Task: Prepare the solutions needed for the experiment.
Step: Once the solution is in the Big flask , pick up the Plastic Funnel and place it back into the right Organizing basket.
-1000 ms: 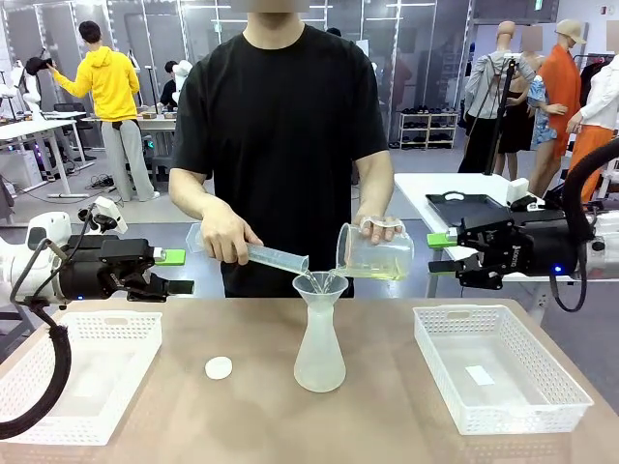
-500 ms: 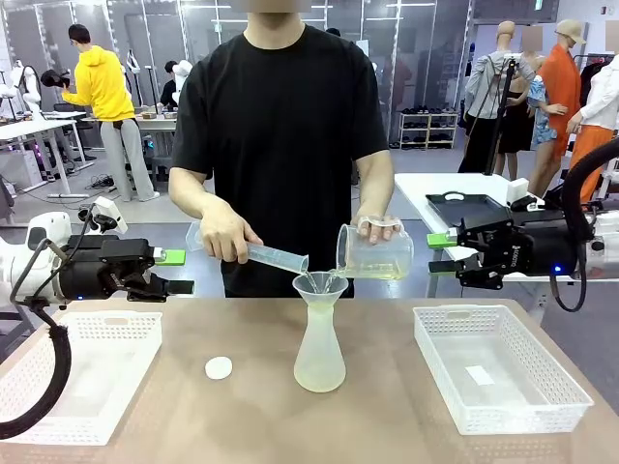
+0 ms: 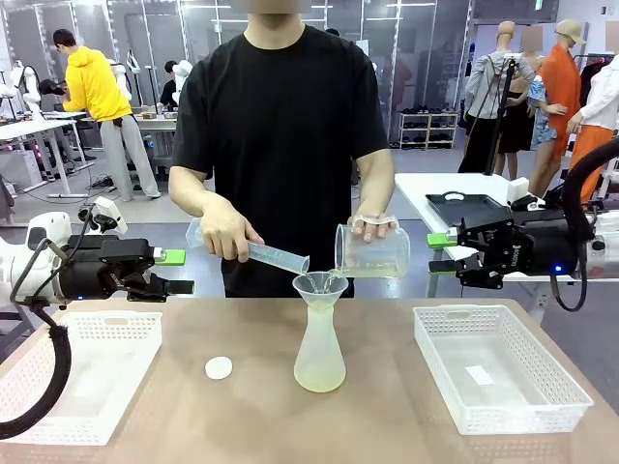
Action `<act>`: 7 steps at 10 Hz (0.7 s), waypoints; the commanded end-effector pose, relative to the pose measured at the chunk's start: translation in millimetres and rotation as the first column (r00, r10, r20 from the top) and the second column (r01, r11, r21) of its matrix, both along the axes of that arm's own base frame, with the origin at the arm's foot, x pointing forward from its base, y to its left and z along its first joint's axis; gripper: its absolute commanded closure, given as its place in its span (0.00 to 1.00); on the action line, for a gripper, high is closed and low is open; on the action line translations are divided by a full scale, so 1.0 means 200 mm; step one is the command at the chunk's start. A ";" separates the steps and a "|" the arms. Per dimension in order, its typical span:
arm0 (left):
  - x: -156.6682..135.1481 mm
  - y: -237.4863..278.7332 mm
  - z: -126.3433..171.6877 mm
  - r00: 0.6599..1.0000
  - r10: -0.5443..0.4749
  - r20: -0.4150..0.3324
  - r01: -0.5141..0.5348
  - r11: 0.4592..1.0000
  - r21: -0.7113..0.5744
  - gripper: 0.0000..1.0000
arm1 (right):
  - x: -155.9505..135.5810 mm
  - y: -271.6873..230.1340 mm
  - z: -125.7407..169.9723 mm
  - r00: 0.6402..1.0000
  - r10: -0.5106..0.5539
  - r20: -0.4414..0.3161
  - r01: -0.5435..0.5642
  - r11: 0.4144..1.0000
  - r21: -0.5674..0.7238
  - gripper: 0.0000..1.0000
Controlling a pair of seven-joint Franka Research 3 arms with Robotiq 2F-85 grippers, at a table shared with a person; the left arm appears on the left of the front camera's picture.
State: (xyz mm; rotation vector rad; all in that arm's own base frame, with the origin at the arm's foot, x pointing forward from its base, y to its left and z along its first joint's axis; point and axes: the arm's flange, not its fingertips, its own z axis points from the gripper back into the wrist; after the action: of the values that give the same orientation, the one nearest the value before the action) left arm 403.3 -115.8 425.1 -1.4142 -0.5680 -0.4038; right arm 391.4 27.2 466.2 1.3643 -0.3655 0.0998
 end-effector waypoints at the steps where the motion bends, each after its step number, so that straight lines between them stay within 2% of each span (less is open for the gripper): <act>1: 0.00 0.00 0.01 1.000 0.000 -0.005 0.000 1.000 -0.024 0.00 | -0.02 0.00 0.00 1.000 0.006 0.003 -0.006 1.000 -0.001 0.42; 7: 0.00 0.00 0.01 1.000 0.000 -0.005 0.000 1.000 -0.024 0.00 | -0.02 0.00 0.00 1.000 0.006 0.003 -0.006 1.000 -0.001 0.42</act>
State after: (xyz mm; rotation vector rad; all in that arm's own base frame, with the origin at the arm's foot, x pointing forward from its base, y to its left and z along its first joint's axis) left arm 403.3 -115.8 425.1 -1.4142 -0.5680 -0.4038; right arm 391.4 27.6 466.1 1.3639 -0.3649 0.1004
